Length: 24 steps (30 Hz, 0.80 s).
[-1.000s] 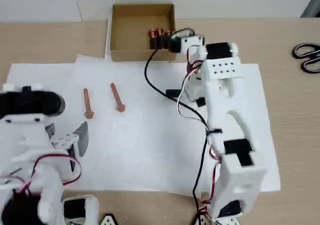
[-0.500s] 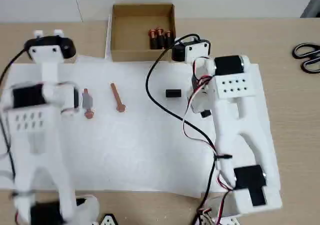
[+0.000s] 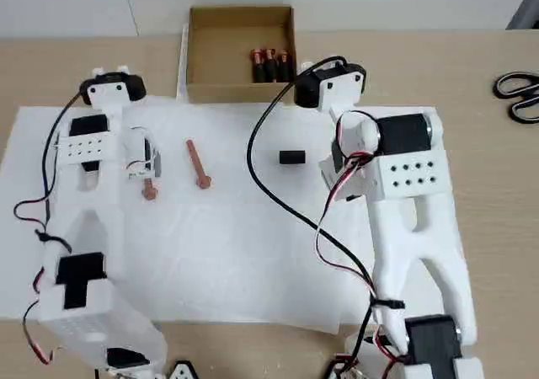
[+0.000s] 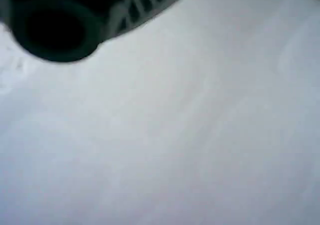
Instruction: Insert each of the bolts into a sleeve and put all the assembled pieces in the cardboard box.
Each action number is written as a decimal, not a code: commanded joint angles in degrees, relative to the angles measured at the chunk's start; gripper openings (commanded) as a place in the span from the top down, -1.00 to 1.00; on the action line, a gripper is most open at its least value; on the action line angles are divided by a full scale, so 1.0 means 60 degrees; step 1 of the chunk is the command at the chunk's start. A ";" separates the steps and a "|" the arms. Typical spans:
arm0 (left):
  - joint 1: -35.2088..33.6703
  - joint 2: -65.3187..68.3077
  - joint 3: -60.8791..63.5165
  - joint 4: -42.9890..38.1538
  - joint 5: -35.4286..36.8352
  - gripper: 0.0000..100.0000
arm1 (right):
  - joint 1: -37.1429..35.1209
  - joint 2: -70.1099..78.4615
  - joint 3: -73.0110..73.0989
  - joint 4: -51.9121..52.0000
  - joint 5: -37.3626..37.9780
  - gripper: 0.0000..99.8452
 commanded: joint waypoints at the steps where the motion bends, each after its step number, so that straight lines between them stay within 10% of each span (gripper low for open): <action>1: 0.0000 0.0190 -0.0476 -0.0352 0.0088 0.79 | 0.0125 -0.0593 -0.0044 -0.0022 0.0132 0.99; 24: 0.0044 0.1158 -0.0505 -0.0630 0.0103 0.99 | 0.0125 -0.0945 -0.0044 -0.0007 0.0132 0.99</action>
